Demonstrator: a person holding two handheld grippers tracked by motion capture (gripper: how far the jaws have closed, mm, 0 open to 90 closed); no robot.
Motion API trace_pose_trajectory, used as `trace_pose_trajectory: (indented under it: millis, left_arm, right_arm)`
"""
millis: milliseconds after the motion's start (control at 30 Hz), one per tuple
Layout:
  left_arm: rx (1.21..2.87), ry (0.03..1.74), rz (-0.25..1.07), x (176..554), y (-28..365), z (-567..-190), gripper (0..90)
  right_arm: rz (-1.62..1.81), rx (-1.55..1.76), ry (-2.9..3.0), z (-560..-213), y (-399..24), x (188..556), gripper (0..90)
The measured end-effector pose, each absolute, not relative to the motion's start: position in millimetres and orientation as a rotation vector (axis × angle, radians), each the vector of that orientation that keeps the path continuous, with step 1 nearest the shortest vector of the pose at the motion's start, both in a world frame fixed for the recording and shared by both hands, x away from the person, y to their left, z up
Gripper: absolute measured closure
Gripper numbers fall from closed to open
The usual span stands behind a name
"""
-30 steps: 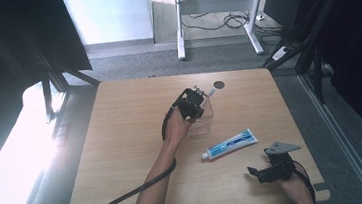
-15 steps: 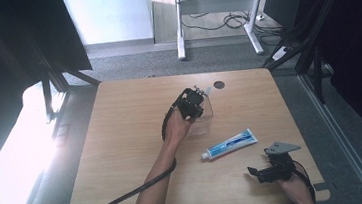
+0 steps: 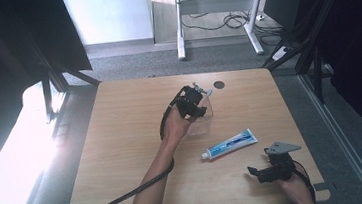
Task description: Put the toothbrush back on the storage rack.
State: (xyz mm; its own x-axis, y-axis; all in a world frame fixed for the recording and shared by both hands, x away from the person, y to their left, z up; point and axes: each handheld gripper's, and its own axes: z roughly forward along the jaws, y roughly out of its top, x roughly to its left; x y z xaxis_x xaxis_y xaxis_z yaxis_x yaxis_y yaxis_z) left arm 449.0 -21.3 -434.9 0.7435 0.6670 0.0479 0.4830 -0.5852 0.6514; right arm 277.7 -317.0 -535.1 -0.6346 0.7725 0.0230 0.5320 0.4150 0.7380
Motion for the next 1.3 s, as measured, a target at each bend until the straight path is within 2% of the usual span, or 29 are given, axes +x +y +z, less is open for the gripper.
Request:
trace_pose_trajectory:
  millis: [33, 167, 300, 600, 867, 1300]
  left_arm:
    - [2.308, 0.860, 0.382, 447.5, -19.8, -432.1, 53.7]
    - [2.299, 0.854, 0.383, 445.4, -17.1, -428.8, 48.6]
    - [2.266, 0.852, 0.367, 441.7, -10.3, -424.3, 37.6]
    - [2.240, 0.856, 0.318, 436.0, -0.7, -421.1, 22.9]
    - [2.242, 0.861, 0.331, 428.9, 8.1, -420.4, 14.3]
    - [2.229, 0.866, 0.339, 415.6, 24.3, -417.6, 13.4]
  right_arm:
    - [1.052, 1.129, 2.354, -535.2, -316.7, 277.7, 0.0]
    - [1.051, 1.130, 2.354, -535.0, -316.9, 277.6, 0.0]
    - [1.053, 1.130, 2.354, -535.2, -316.5, 277.5, 0.0]
    - [1.050, 1.128, 2.353, -535.2, -316.3, 277.4, 0.0]
    - [1.048, 1.129, 2.354, -535.2, -316.1, 277.3, 0.0]
    - [1.047, 1.125, 2.354, -535.2, -316.1, 277.2, 0.0]
